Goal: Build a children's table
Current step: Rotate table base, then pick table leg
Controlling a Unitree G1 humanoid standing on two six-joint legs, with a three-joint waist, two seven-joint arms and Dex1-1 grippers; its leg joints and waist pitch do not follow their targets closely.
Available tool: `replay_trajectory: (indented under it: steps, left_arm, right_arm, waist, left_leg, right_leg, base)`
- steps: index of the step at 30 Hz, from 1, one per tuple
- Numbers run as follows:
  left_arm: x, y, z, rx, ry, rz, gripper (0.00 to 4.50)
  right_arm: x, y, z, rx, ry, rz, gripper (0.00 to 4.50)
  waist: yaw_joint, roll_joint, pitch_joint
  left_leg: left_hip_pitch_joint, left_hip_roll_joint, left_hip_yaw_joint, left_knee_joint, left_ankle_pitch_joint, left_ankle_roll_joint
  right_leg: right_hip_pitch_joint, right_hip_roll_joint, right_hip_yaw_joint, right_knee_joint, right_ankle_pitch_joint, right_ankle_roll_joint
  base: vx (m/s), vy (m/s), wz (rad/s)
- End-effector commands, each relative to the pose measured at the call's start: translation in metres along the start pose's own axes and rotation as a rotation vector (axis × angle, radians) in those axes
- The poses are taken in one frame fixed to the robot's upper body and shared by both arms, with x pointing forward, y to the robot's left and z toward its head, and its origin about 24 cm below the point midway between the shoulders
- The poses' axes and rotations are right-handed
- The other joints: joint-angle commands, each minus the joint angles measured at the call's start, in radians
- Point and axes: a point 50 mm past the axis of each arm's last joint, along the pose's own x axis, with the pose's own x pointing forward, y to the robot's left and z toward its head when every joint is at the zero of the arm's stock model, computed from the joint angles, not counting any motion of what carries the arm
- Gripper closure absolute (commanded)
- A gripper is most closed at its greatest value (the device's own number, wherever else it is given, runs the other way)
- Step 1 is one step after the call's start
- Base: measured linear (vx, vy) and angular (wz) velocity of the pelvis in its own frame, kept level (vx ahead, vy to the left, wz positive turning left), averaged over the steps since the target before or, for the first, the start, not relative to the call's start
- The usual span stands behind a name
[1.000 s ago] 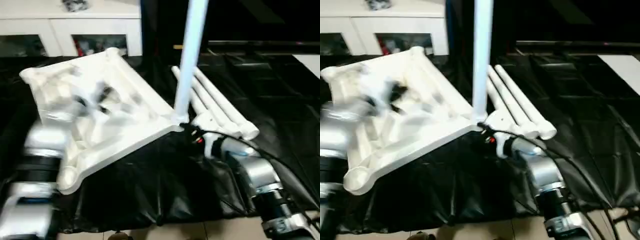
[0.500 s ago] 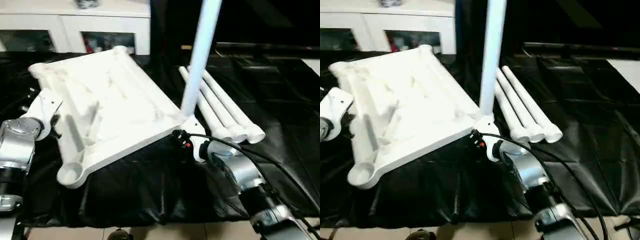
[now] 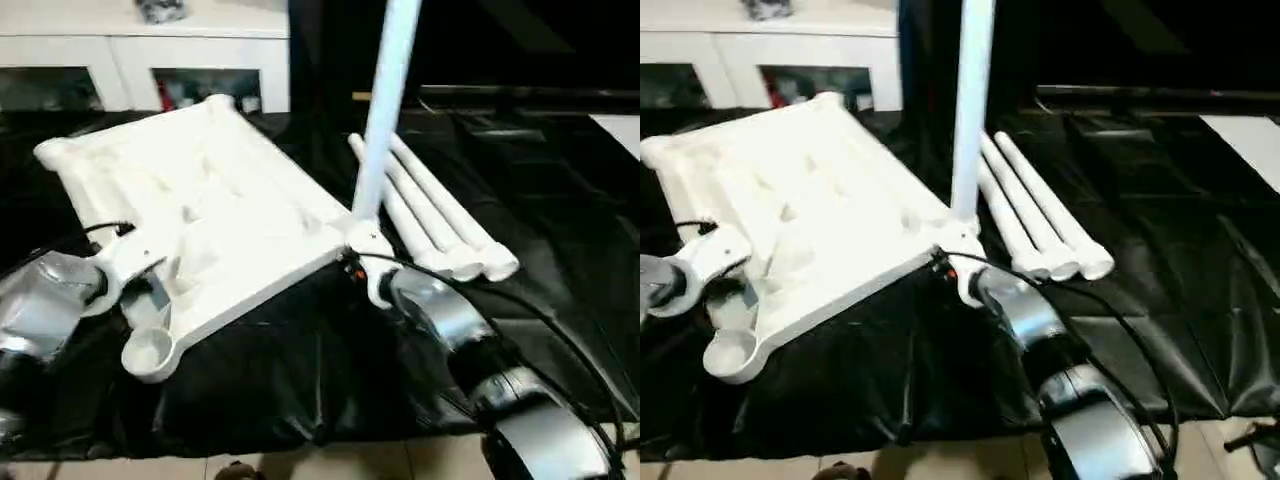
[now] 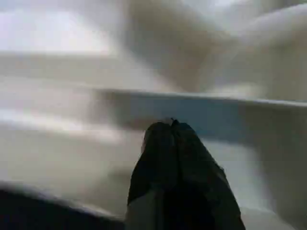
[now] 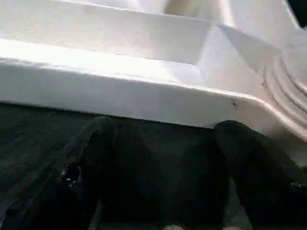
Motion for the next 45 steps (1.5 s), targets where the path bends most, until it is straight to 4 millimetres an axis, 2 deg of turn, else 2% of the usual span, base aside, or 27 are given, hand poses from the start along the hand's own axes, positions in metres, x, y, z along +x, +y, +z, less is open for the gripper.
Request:
replay_trajectory:
  steps: [1, 2, 3, 5, 8, 11, 13, 16, 23, 26, 27, 28, 29, 30, 31, 33, 35, 36, 38, 39, 45]
  left_arm:
    - [0.004, -0.018, 0.011, 0.028, -0.055, -0.150, 4.48]
    - [0.003, -0.028, 0.021, 0.057, -0.105, -0.222, 4.48]
    - [0.003, -0.032, 0.025, 0.067, -0.122, -0.252, 4.48]
    - [0.005, -0.049, 0.040, 0.073, -0.181, -0.373, 4.48]
    - [0.012, -0.063, 0.053, 0.081, -0.220, -0.428, 4.48]
    - [0.019, -0.076, 0.066, 0.069, -0.266, -0.479, 4.48]
    - [0.025, -0.079, 0.074, 0.066, -0.292, -0.455, 4.48]
    - [0.030, -0.078, 0.079, 0.063, -0.299, -0.414, 4.48]
    - [0.034, -0.064, 0.083, 0.064, -0.314, -0.270, 4.48]
    - [0.028, -0.059, 0.092, 0.058, -0.399, -0.236, 4.48]
    - [0.027, -0.058, 0.093, 0.053, -0.411, -0.225, 4.48]
    - [0.023, -0.053, 0.096, 0.018, -0.444, -0.206, 4.48]
    - [0.022, -0.052, 0.096, 0.016, -0.446, -0.205, 4.48]
    - [0.021, -0.050, 0.097, 0.000, -0.463, -0.200, 4.17]
    - [0.019, -0.049, 0.097, -0.009, -0.477, -0.202, 4.09]
    - [0.013, -0.049, 0.099, -0.004, -0.519, -0.233, 4.09]
    - [0.008, -0.050, 0.101, 0.032, -0.570, -0.246, 3.75]
    - [0.003, -0.051, 0.105, 0.050, -0.630, -0.263, 3.75]
    - [0.001, -0.051, 0.108, 0.058, -0.665, -0.255, 3.69]
    - [0.001, -0.051, 0.108, 0.058, -0.665, -0.255, 3.43]
    - [-0.007, -0.056, 0.119, 0.077, -0.748, -0.314, 3.15]
  right_arm:
    - [0.001, -0.005, 0.009, -0.007, -0.034, -0.043, 0.63]
    - [0.003, -0.005, 0.010, -0.004, -0.039, -0.047, 0.63]
    - [0.003, -0.005, 0.011, -0.001, -0.041, -0.048, 0.63]
    - [0.006, -0.002, 0.012, 0.007, -0.044, -0.040, 0.63]
    - [0.009, 0.004, 0.011, -0.004, -0.039, -0.013, 0.63]
    - [0.013, 0.013, 0.011, -0.006, -0.048, 0.033, 0.63]
    - [0.015, 0.016, 0.010, -0.013, -0.051, 0.047, 0.63]
    - [0.016, 0.018, 0.010, -0.015, -0.050, 0.048, 0.63]
    - [0.012, 0.011, 0.010, -0.006, -0.078, 0.038, 0.63]
    - [0.006, -0.005, 0.022, 0.010, -0.141, -0.045, 0.63]
    - [0.005, -0.010, 0.024, 0.016, -0.138, -0.080, 0.63]
    - [0.000, -0.023, 0.030, 0.045, -0.129, -0.139, 0.63]
    - [0.000, -0.024, 0.031, 0.047, -0.130, -0.140, 0.63]
    - [-0.003, -0.029, 0.034, 0.071, -0.134, -0.149, 0.63]
    - [-0.006, -0.034, 0.037, 0.093, -0.147, -0.165, 0.36]
    - [-0.012, -0.049, 0.042, 0.105, -0.151, -0.241, 0.30]
    - [-0.018, -0.061, 0.043, 0.112, -0.122, -0.311, 0.12]
    - [-0.022, -0.070, 0.043, 0.125, -0.098, -0.366, 0.12]
    - [-0.024, -0.075, 0.042, 0.138, -0.075, -0.397, 0.00]
    - [-0.024, -0.075, 0.042, 0.138, -0.075, -0.397, 0.00]
    - [-0.027, -0.082, 0.031, 0.162, 0.046, -0.434, 0.00]
  waist:
    - [0.002, 0.028, -0.069]
    - [0.005, 0.031, -0.070]
    - [0.003, 0.024, -0.070]
    - [0.003, 0.026, -0.070]
    - [0.002, 0.022, -0.069]
    - [-0.008, 0.017, -0.070]
    - [-0.016, 0.018, -0.070]
    - [-0.018, 0.019, -0.071]
    - [-0.017, 0.024, -0.072]
    - [-0.014, 0.023, -0.073]
    - [-0.013, 0.025, -0.074]
    - [-0.015, 0.024, -0.072]
    - [-0.014, 0.023, -0.072]
    - [-0.014, 0.024, -0.072]
    - [-0.012, 0.022, -0.071]
    - [-0.010, 0.021, -0.072]
    - [-0.008, 0.018, -0.073]
    - [-0.006, 0.016, -0.073]
    - [-0.006, 0.017, -0.074]
    - [-0.005, 0.017, -0.075]
    - [-0.005, 0.018, -0.076]
  left_leg:
    - [0.023, 0.017, -0.016, -0.068, -0.312, -0.075]
    - [0.023, 0.017, -0.015, -0.068, -0.304, -0.073]
    - [0.023, 0.017, -0.013, -0.067, -0.301, -0.070]
    - [0.021, 0.016, -0.013, -0.067, -0.288, -0.070]
    - [0.019, 0.015, -0.011, -0.066, -0.288, -0.066]
    - [0.013, 0.013, -0.011, -0.065, -0.273, -0.058]
    - [0.011, 0.013, -0.012, -0.063, -0.265, -0.047]
    - [0.013, 0.013, -0.012, -0.063, -0.263, -0.042]
    - [0.018, 0.015, -0.012, -0.061, -0.274, -0.040]
    - [0.018, 0.015, -0.011, -0.059, -0.265, -0.039]
    - [0.020, 0.014, -0.011, -0.058, -0.264, -0.041]
    - [0.019, 0.013, -0.011, -0.059, -0.271, -0.043]
    - [0.020, 0.012, -0.010, -0.060, -0.275, -0.042]
    - [0.021, 0.012, -0.010, -0.059, -0.279, -0.042]
    - [0.021, 0.011, -0.010, -0.059, -0.284, -0.040]
    - [0.019, 0.011, -0.010, -0.058, -0.272, -0.043]
    - [0.019, 0.010, -0.010, -0.058, -0.260, -0.046]
    - [0.018, 0.010, -0.009, -0.057, -0.255, -0.048]
    - [0.017, 0.009, -0.008, -0.055, -0.244, -0.049]
    - [0.015, 0.009, -0.008, -0.054, -0.237, -0.047]
    - [0.014, 0.009, -0.006, -0.051, -0.225, -0.045]
  right_leg:
    - [0.036, -0.044, 0.032, -0.056, -0.125, -0.238]
    - [0.036, -0.043, 0.031, -0.054, -0.104, -0.241]
    - [0.037, -0.044, 0.031, -0.055, -0.100, -0.245]
    - [0.040, -0.042, 0.031, -0.049, -0.088, -0.248]
    - [0.043, -0.042, 0.032, -0.052, -0.099, -0.240]
    - [0.049, -0.043, 0.032, -0.053, -0.100, -0.235]
    - [0.051, -0.044, 0.032, -0.055, -0.104, -0.236]
    - [0.050, -0.040, 0.031, -0.055, -0.108, -0.235]
    - [0.047, -0.036, 0.031, -0.056, -0.096, -0.236]
    - [0.048, -0.037, 0.031, -0.054, -0.076, -0.243]
    - [0.046, -0.036, 0.030, -0.054, -0.073, -0.246]
    - [0.047, -0.034, 0.029, -0.053, -0.082, -0.245]
    - [0.047, -0.033, 0.029, -0.054, -0.090, -0.243]
    - [0.046, -0.033, 0.030, -0.054, -0.095, -0.241]
    - [0.046, -0.033, 0.030, -0.055, -0.107, -0.234]
    - [0.047, -0.034, 0.030, -0.055, -0.107, -0.229]
    - [0.047, -0.034, 0.029, -0.055, -0.102, -0.230]
    - [0.047, -0.034, 0.029, -0.055, -0.101, -0.226]
    - [0.048, -0.033, 0.029, -0.051, -0.081, -0.229]
    - [0.049, -0.032, 0.028, -0.050, -0.068, -0.227]
    - [0.050, -0.032, 0.027, -0.046, -0.046, -0.234]
  base:
    - [0.000, 0.000, 0.00]
    - [0.000, 0.000, 0.00]
    - [0.000, 0.000, 0.00]
    - [0.000, 0.000, 0.00]
    - [0.000, 0.000, 0.00]
    - [0.000, 0.000, 0.00]
    - [0.000, 0.000, 0.00]
    - [0.000, 0.000, 0.00]
    - [0.000, 0.000, 0.00]
    - [0.000, 0.000, 0.00]
    - [0.000, 0.000, 0.00]
    - [0.000, 0.000, 0.00]
    - [0.000, 0.000, 0.00]
    - [0.000, 0.000, 0.00]
    - [0.000, 0.000, 0.00]
    - [0.000, 0.000, 0.00]
    - [0.000, 0.000, 0.00]
    - [0.000, 0.000, 0.00]
    - [0.000, 0.000, 0.00]
    - [0.000, 0.000, 0.00]
    - [0.000, 0.000, 0.00]
